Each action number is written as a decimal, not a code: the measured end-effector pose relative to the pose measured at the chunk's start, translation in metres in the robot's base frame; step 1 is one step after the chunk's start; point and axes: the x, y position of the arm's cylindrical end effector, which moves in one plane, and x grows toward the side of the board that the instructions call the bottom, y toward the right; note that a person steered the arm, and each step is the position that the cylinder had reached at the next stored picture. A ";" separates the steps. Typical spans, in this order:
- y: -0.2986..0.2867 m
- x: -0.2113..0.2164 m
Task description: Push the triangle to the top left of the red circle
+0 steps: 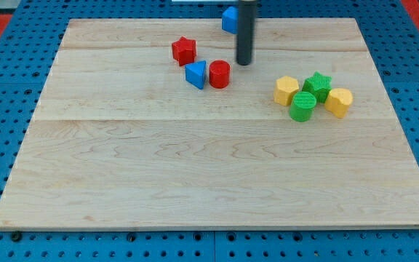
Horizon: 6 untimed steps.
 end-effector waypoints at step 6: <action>-0.213 0.042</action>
